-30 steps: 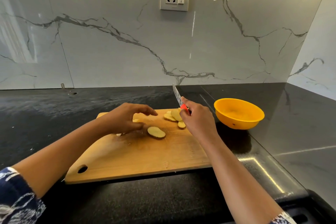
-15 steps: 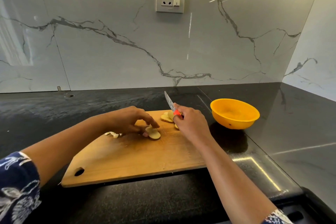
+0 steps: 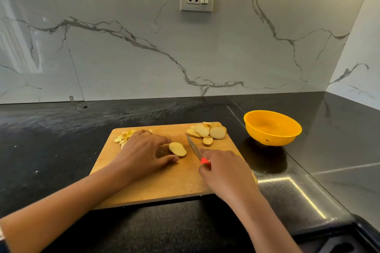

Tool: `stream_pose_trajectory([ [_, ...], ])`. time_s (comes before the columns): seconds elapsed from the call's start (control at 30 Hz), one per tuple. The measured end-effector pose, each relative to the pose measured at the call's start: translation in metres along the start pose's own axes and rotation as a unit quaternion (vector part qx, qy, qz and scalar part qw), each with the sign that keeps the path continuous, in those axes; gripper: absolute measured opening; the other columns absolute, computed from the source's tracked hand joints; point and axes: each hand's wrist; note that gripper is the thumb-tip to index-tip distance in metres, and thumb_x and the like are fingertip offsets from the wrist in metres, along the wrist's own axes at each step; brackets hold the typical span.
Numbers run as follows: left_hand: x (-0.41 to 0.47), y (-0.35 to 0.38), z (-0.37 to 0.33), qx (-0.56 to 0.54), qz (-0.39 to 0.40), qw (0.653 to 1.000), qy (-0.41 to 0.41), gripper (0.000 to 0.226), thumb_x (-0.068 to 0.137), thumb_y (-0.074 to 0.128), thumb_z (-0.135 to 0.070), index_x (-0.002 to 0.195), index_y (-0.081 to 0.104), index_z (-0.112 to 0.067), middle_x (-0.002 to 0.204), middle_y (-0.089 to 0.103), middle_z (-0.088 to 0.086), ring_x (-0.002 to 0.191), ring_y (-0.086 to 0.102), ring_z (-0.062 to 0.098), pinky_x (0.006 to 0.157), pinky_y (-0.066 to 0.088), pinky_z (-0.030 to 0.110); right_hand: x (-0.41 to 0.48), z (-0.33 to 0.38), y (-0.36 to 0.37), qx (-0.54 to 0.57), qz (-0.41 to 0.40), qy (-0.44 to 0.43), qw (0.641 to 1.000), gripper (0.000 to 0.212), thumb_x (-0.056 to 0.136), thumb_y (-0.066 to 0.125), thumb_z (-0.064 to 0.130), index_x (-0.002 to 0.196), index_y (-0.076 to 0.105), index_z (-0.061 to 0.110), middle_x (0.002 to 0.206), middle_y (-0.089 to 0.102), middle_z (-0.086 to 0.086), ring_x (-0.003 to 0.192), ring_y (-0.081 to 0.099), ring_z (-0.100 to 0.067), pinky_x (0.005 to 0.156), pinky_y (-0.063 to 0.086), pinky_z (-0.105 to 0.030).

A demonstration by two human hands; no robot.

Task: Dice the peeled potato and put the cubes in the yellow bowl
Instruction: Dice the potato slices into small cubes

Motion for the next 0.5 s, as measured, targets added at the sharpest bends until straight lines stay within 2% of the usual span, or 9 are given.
stream_pose_trajectory([
  [0.13, 0.002, 0.003, 0.001, 0.057, 0.001, 0.998, 0.018, 0.102, 0.057, -0.003, -0.093, 0.133, 0.045, -0.044, 0.148, 0.033, -0.019, 0.137, 0.027, 0.008, 0.112, 0.019, 0.035, -0.012, -0.007, 0.002, 0.025, -0.003, 0.013, 1.000, 0.048, 0.097, 0.044, 0.037, 0.144, 0.036, 0.038, 0.123, 0.061, 0.010, 0.106, 0.056, -0.014, 0.084, 0.046, -0.029],
  [0.2, 0.000, 0.003, 0.000, 0.036, 0.010, 0.999, 0.039, 0.090, 0.062, 0.004, -0.090, 0.126, 0.052, -0.047, 0.148, 0.028, -0.024, 0.138, 0.021, 0.005, 0.111, 0.017, 0.034, -0.011, -0.010, 0.001, 0.038, -0.003, 0.016, 0.999, 0.048, 0.096, 0.044, 0.037, 0.144, 0.038, 0.038, 0.122, 0.062, 0.012, 0.105, 0.056, -0.012, 0.083, 0.046, -0.028],
  [0.27, -0.002, 0.001, 0.000, -0.035, -0.004, 0.997, 0.072, 0.080, 0.066, 0.011, -0.090, 0.113, 0.062, -0.048, 0.140, 0.035, -0.029, 0.133, 0.026, -0.001, 0.105, 0.020, 0.026, -0.009, -0.011, 0.001, 0.050, 0.002, 0.015, 0.999, 0.048, 0.096, 0.045, 0.038, 0.143, 0.038, 0.038, 0.120, 0.062, 0.012, 0.102, 0.056, -0.010, 0.082, 0.047, -0.026],
  [0.37, -0.006, 0.002, 0.009, -0.127, -0.105, 0.980, 0.109, 0.059, 0.079, 0.032, -0.079, 0.089, 0.073, -0.038, 0.116, 0.058, -0.028, 0.114, 0.044, -0.006, 0.096, 0.029, 0.022, -0.010, -0.010, -0.001, 0.052, 0.005, 0.009, 0.999, 0.047, 0.096, 0.045, 0.037, 0.143, 0.039, 0.038, 0.113, 0.064, 0.011, 0.093, 0.058, -0.011, 0.077, 0.050, -0.027],
  [0.43, -0.005, 0.001, 0.012, -0.127, -0.140, 0.979, 0.081, 0.057, 0.080, 0.034, -0.077, 0.095, 0.072, -0.037, 0.113, 0.060, -0.026, 0.110, 0.047, -0.005, 0.094, 0.036, 0.027, -0.010, -0.009, -0.001, 0.044, 0.005, 0.004, 0.999, 0.047, 0.096, 0.045, 0.037, 0.143, 0.038, 0.039, 0.113, 0.064, 0.011, 0.091, 0.057, -0.010, 0.075, 0.050, -0.026],
  [0.5, 0.001, 0.000, 0.008, -0.061, -0.076, 0.994, 0.041, 0.072, 0.074, 0.021, -0.084, 0.119, 0.059, -0.043, 0.132, 0.046, -0.025, 0.127, 0.036, 0.002, 0.102, 0.030, 0.034, -0.009, -0.009, -0.002, 0.032, 0.007, -0.005, 0.999, 0.047, 0.096, 0.045, 0.037, 0.143, 0.038, 0.039, 0.116, 0.063, 0.011, 0.093, 0.056, -0.009, 0.072, 0.045, -0.023],
])
Point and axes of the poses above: each hand's wrist, its own x-axis towards the middle knuckle, its own y-axis out of the palm, z = x × y
